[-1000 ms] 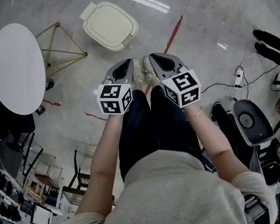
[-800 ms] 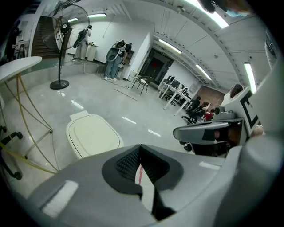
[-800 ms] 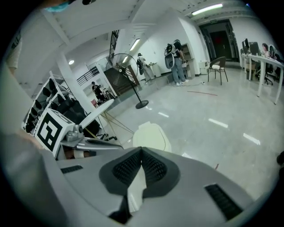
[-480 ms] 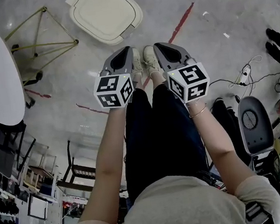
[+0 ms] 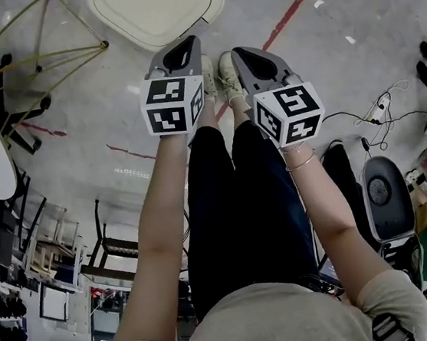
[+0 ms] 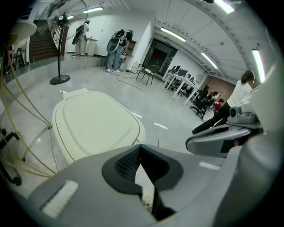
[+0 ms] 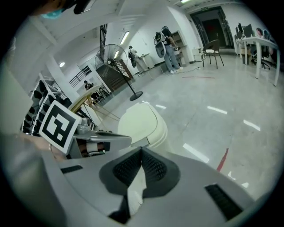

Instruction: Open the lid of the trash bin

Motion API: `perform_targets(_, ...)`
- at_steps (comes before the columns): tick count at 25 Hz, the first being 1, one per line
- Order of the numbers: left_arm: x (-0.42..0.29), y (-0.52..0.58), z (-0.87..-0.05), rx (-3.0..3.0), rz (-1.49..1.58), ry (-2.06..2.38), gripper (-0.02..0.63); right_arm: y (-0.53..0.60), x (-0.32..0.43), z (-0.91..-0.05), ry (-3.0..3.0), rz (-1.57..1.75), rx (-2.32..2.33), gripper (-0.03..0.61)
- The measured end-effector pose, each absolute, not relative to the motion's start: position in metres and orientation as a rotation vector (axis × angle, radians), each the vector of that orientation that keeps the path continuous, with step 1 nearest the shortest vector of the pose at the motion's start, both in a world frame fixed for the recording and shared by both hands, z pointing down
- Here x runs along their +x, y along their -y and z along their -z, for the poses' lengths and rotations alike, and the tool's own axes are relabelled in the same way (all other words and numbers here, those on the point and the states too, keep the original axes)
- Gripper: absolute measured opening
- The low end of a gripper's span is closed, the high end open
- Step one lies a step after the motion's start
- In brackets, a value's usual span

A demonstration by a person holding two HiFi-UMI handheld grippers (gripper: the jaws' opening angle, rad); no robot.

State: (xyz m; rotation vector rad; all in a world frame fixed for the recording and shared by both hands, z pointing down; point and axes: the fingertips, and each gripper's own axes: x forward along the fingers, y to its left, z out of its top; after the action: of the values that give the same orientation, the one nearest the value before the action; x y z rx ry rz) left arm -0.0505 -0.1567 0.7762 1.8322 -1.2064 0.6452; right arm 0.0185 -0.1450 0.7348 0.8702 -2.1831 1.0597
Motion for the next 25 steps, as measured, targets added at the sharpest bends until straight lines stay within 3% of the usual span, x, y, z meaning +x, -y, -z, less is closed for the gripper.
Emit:
perform_targets(13,-0.046,0.152,-0.807,1.788,-0.823,1.243,0.009,0.159,0.021,-0.763,2.151,-1.053,0.914,0.007)
perform_targets(25,-0.047,0.152,-0.811,1.723,-0.786,1.320,0.009,0.156,0.026,-0.764,2.127,-1.027,0.920,0.007)
